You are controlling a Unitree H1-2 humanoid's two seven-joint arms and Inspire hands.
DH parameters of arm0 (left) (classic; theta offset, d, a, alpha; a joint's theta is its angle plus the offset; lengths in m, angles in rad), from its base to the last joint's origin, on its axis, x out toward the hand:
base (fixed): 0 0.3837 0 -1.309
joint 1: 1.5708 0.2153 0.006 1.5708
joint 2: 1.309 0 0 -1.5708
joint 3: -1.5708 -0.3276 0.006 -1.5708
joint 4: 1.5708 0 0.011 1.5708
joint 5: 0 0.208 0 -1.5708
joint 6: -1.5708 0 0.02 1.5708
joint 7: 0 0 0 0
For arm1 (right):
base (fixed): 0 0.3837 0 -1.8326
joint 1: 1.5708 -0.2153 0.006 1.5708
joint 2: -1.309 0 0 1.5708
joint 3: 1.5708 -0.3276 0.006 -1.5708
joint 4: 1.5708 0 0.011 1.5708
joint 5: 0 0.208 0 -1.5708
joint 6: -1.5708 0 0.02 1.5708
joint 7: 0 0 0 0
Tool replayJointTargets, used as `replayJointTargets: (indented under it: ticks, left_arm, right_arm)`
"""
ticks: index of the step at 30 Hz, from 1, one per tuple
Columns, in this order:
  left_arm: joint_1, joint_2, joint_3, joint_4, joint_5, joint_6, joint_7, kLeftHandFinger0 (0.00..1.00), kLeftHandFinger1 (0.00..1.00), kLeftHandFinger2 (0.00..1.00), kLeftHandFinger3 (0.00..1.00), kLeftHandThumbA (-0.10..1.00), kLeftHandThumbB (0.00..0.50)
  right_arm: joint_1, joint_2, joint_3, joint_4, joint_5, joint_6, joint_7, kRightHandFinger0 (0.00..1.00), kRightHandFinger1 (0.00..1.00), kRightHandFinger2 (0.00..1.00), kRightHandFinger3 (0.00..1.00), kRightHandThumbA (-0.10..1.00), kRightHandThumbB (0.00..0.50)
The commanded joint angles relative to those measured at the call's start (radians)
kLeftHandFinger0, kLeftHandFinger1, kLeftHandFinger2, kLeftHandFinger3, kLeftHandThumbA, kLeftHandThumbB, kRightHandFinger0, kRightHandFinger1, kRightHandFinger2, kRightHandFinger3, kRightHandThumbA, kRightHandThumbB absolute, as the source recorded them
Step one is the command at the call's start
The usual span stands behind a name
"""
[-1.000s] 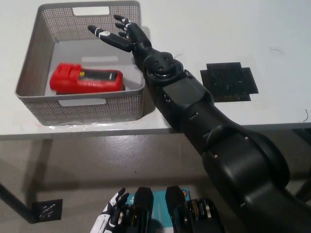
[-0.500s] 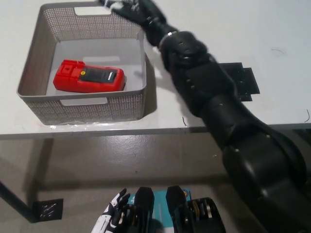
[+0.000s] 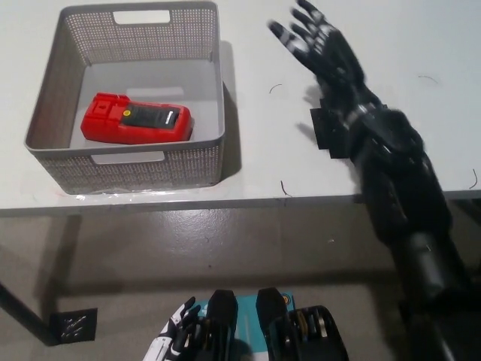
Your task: Use the right hand to pick up a multimeter on the right side and put it into a container on the left side
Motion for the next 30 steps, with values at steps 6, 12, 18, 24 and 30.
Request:
replayJointTargets:
  ticks: [6, 12, 18, 24, 30]
  left_arm:
    - [0.004, 0.012, 0.031, 0.007, 0.007, -0.043, 0.029, 1.00, 1.00, 1.00, 1.00, 1.00, 0.383]
    - [-0.013, 0.005, 0.029, 0.035, 0.011, -0.048, 0.033, 1.00, 1.00, 1.00, 1.00, 1.00, 0.366]
    - [-0.036, 0.001, 0.043, 0.058, -0.010, -0.056, 0.038, 1.00, 1.00, 1.00, 1.00, 1.00, 0.349]
    - [-0.067, 0.000, 0.060, 0.058, -0.029, -0.035, 0.036, 1.00, 1.00, 1.00, 1.00, 1.00, 0.382]
    - [-0.080, -0.005, 0.073, 0.057, -0.033, -0.041, 0.027, 1.00, 1.00, 1.00, 1.00, 1.00, 0.368]
  right_arm:
    - [0.499, -0.215, 0.002, -1.164, 0.206, 0.098, 0.129, 1.00, 1.00, 1.00, 1.00, 1.00, 0.500]
    - [0.779, -0.149, 0.142, -1.262, 0.161, -0.006, 0.145, 1.00, 1.00, 1.00, 1.00, 1.00, 0.500]
    - [0.986, -0.083, 0.301, -1.164, 0.060, -0.163, 0.187, 1.00, 1.00, 1.00, 1.00, 1.00, 0.500]
    - [1.077, -0.067, 0.370, -1.021, 0.064, -0.221, 0.218, 1.00, 1.00, 1.00, 1.00, 1.00, 0.468]
    - [1.086, -0.073, 0.373, -0.794, -0.027, -0.330, 0.197, 1.00, 1.00, 1.00, 1.00, 1.00, 0.421]
